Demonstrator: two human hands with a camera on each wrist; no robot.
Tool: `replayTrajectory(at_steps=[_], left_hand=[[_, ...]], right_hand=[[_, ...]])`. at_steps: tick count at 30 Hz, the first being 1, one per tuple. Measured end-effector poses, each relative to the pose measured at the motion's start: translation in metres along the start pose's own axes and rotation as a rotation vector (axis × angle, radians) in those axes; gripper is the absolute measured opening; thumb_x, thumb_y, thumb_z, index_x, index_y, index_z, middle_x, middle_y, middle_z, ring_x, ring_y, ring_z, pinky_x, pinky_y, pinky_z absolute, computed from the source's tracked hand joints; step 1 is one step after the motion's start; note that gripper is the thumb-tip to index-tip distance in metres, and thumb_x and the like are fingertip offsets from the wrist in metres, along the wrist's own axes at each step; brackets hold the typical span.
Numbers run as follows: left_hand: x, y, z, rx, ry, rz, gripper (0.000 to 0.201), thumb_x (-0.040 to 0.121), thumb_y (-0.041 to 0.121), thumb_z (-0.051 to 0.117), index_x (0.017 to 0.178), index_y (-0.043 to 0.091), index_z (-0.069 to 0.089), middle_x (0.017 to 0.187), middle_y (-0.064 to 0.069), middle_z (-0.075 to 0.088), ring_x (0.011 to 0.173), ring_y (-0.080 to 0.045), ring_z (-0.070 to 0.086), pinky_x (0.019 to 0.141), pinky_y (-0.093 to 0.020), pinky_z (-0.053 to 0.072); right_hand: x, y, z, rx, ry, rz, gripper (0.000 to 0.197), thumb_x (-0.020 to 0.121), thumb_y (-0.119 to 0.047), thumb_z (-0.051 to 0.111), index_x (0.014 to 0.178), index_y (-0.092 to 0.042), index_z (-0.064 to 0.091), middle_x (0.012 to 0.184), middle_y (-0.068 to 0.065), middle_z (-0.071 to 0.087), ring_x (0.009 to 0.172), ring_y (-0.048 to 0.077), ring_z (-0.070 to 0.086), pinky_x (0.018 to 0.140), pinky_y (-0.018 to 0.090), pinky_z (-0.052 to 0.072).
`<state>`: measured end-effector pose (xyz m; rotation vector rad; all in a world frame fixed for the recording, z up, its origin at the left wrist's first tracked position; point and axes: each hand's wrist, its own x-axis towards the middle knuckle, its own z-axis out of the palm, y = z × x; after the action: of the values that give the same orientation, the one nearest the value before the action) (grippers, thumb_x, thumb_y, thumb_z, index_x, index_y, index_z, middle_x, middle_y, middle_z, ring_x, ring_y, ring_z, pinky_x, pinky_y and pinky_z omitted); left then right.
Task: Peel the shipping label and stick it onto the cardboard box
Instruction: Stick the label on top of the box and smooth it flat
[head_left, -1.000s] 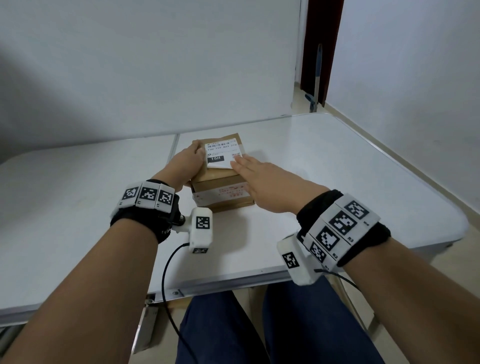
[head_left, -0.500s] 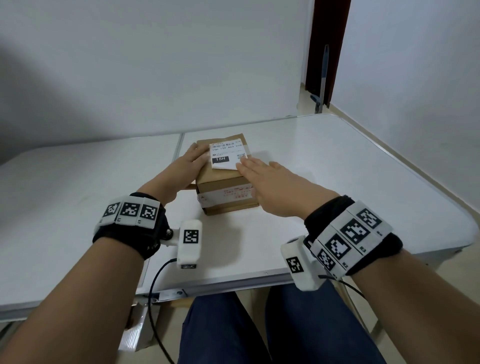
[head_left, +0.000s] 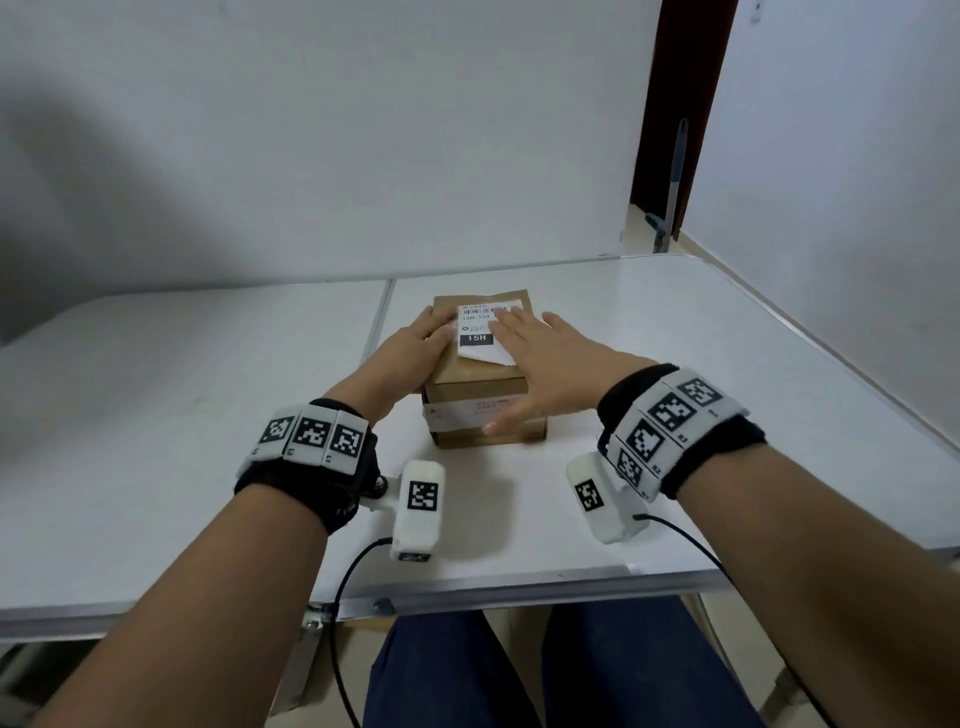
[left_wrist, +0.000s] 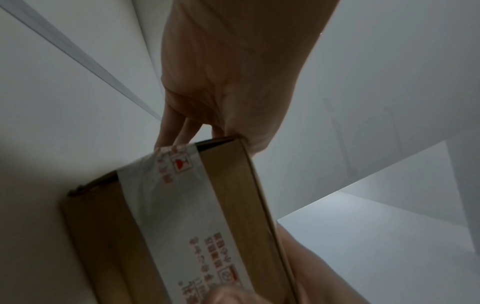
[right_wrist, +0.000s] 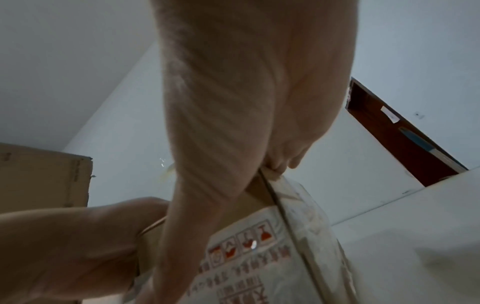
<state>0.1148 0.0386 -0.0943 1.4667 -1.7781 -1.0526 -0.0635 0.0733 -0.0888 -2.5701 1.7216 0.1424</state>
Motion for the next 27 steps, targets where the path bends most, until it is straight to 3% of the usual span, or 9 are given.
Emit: replayTrajectory(at_steps=[3, 6, 11, 15, 23, 27], left_hand=[[0.002, -0.001, 0.002, 0.050, 0.028, 0.021, 0.041, 0.102, 0.032, 0.035, 0.143, 0.036, 0.038, 0.152, 0.012, 0.029, 0.113, -0.014, 0.044, 0.090, -0.031, 0.047], [0.004, -0.002, 0.004, 0.073, 0.044, 0.018, 0.043, 0.101, 0.033, 0.035, 0.144, 0.036, 0.037, 0.157, 0.012, 0.024, 0.127, -0.017, 0.042, 0.105, -0.038, 0.041], [0.003, 0.000, 0.005, 0.083, 0.047, 0.057, 0.041, 0.103, 0.028, 0.033, 0.143, 0.031, 0.039, 0.154, 0.005, 0.031, 0.122, -0.015, 0.043, 0.102, -0.036, 0.042], [0.005, -0.002, 0.003, 0.051, 0.046, 0.035, 0.042, 0.102, 0.029, 0.034, 0.143, 0.032, 0.040, 0.158, 0.006, 0.022, 0.133, -0.019, 0.039, 0.107, -0.038, 0.039], [0.007, -0.007, 0.003, -0.004, 0.041, 0.031, 0.041, 0.103, 0.028, 0.033, 0.142, 0.033, 0.040, 0.159, 0.007, 0.019, 0.134, -0.020, 0.040, 0.094, -0.032, 0.043], [0.007, -0.006, 0.002, -0.029, 0.027, 0.011, 0.040, 0.103, 0.029, 0.034, 0.142, 0.035, 0.041, 0.159, 0.009, 0.019, 0.131, -0.021, 0.043, 0.070, -0.024, 0.046]], right_hand=[[0.001, -0.003, 0.002, -0.045, 0.041, -0.023, 0.122, 0.071, -0.076, 0.056, 0.154, -0.007, -0.003, 0.164, 0.009, -0.005, 0.151, 0.020, -0.006, 0.121, 0.037, -0.005], [0.003, -0.011, 0.006, -0.044, 0.080, -0.065, 0.119, 0.072, -0.073, 0.057, 0.154, -0.009, -0.001, 0.164, 0.009, -0.002, 0.151, 0.020, -0.003, 0.122, 0.036, -0.002], [0.005, -0.033, 0.013, 0.006, 0.143, -0.108, 0.114, 0.076, -0.070, 0.056, 0.154, -0.007, 0.002, 0.164, 0.009, 0.002, 0.151, 0.021, 0.003, 0.121, 0.035, 0.004], [0.003, -0.036, 0.015, 0.016, 0.145, -0.126, 0.108, 0.080, -0.067, 0.051, 0.154, -0.007, 0.000, 0.164, 0.008, -0.002, 0.151, 0.020, 0.002, 0.122, 0.035, 0.003], [-0.006, -0.039, 0.018, 0.012, 0.154, -0.147, 0.094, 0.089, -0.062, 0.043, 0.155, -0.009, 0.001, 0.164, 0.007, -0.005, 0.151, 0.018, 0.000, 0.120, 0.033, 0.000], [-0.009, -0.038, 0.019, 0.009, 0.161, -0.158, 0.087, 0.093, -0.056, 0.041, 0.155, -0.009, 0.001, 0.164, 0.006, -0.003, 0.151, 0.018, 0.000, 0.122, 0.035, 0.001]])
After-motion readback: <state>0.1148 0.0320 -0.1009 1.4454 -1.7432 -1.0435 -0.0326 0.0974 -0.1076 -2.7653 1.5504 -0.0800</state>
